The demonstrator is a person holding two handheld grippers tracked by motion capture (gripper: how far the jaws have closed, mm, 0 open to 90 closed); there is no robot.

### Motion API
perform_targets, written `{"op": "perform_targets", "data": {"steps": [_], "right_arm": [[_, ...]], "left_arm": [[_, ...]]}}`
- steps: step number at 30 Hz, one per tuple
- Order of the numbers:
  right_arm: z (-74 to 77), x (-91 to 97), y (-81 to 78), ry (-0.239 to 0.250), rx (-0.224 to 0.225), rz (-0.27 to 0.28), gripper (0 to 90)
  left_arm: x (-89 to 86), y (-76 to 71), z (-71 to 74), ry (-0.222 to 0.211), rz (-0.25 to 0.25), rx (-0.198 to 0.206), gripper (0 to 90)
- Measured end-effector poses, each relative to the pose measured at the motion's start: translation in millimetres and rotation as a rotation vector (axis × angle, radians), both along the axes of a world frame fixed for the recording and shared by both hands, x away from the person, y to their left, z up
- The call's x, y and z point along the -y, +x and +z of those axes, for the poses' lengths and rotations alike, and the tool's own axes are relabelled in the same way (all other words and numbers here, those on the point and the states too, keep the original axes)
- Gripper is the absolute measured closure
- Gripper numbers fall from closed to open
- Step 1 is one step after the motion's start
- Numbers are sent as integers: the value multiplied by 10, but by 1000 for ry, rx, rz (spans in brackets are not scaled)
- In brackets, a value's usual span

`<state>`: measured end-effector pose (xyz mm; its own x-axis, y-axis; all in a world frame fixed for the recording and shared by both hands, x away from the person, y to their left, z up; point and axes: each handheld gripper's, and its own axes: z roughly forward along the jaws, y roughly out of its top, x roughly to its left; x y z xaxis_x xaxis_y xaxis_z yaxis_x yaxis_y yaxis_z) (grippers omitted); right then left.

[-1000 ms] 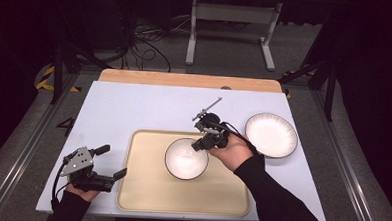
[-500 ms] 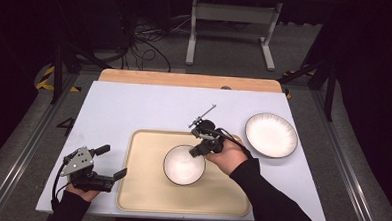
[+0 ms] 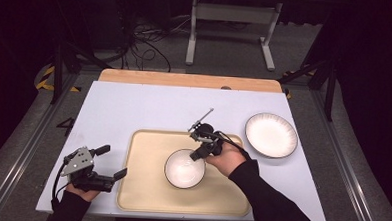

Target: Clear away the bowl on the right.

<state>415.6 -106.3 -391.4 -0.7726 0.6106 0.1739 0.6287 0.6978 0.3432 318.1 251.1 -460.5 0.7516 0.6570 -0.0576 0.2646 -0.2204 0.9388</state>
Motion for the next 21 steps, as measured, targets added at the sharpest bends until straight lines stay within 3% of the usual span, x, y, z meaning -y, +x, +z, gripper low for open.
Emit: {"op": "perform_targets", "data": {"steps": [21], "right_arm": [[-100,53,47,8,-30,-16,808]], "left_arm": [[-3,5,0,-6,-7,-5,1]]}}
